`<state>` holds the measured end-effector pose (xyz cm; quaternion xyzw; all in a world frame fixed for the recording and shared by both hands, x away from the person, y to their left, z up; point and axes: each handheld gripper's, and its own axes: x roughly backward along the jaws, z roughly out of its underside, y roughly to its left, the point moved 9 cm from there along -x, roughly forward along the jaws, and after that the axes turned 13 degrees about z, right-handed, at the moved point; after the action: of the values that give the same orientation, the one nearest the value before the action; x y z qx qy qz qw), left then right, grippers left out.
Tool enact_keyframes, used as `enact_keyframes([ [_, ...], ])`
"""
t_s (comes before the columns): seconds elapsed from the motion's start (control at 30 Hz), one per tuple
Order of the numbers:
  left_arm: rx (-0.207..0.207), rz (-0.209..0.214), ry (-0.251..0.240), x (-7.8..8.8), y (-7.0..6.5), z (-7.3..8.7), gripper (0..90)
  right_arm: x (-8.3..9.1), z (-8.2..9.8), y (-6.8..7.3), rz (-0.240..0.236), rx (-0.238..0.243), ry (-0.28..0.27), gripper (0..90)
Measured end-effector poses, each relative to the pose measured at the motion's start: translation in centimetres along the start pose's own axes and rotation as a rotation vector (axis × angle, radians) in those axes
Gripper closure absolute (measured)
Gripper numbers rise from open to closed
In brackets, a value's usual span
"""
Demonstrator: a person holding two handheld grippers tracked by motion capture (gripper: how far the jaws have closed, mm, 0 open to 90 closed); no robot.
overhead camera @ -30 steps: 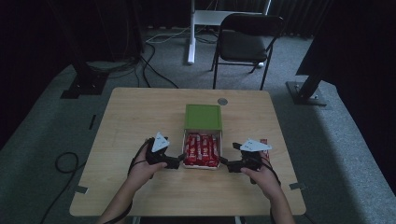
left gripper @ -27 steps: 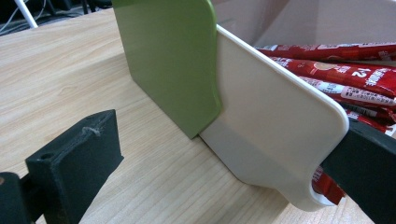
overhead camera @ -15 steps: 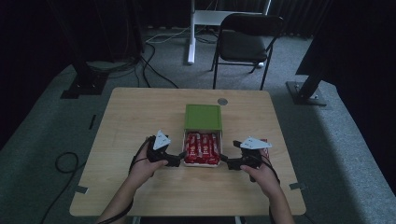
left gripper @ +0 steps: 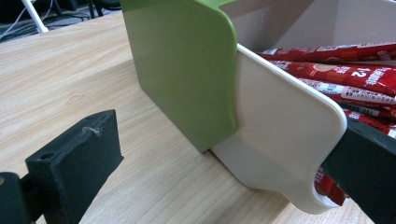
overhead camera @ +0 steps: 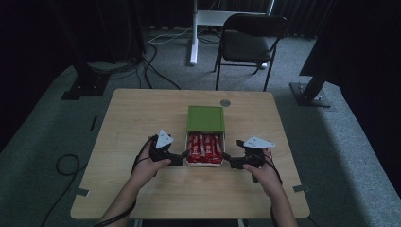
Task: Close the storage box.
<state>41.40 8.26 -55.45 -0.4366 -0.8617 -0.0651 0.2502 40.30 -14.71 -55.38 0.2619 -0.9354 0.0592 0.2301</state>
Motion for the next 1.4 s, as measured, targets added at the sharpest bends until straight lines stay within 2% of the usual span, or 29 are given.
enact_keyframes([
  [0.6, 0.006, -0.001, -0.001, -0.6, 0.6, -0.4, 1.3, -0.7, -0.4, -0.7, 0.027, -0.031, 0.002, 13.2],
  [1.1, 0.008, -0.018, -0.003, -1.0, 1.3, -0.7, 1.3, -1.4, -0.7, -1.2, 0.047, -0.059, -0.002, 13.1],
  [1.4, -0.012, -0.029, 0.006, -1.2, 1.7, -1.1, 1.3, -1.8, -1.0, -1.4, 0.055, -0.056, 0.003, 12.8],
])
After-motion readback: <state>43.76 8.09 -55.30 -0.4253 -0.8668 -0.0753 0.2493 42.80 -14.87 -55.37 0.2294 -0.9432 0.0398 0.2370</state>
